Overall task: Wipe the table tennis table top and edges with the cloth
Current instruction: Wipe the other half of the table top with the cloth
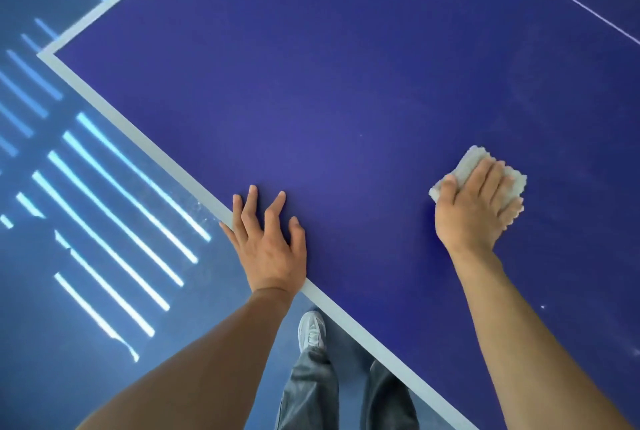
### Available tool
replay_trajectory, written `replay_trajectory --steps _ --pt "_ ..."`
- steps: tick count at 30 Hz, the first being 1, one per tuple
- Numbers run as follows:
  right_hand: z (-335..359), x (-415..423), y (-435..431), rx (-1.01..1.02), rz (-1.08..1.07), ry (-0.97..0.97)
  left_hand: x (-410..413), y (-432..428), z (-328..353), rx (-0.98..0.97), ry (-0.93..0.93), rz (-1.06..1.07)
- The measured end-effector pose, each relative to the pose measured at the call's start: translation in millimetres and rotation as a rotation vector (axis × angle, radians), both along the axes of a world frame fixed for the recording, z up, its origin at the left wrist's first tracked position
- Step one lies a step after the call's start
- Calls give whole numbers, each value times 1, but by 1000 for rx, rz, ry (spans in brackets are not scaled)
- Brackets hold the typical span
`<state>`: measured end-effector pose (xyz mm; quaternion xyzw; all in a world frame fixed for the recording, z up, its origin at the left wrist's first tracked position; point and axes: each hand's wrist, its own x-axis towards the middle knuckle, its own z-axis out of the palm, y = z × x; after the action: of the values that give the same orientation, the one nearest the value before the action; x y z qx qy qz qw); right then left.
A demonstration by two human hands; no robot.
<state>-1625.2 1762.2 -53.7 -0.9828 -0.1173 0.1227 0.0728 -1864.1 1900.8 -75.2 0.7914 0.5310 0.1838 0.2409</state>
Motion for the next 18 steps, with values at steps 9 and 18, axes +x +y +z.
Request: replay_trajectory --steps 9,18 --pt "-5 -99 -4 30 663 -93 -3 -5 3 41 160 7" --pt "-2 -1 -122 -46 -25 -16 48 -28 24 164 202 -279"
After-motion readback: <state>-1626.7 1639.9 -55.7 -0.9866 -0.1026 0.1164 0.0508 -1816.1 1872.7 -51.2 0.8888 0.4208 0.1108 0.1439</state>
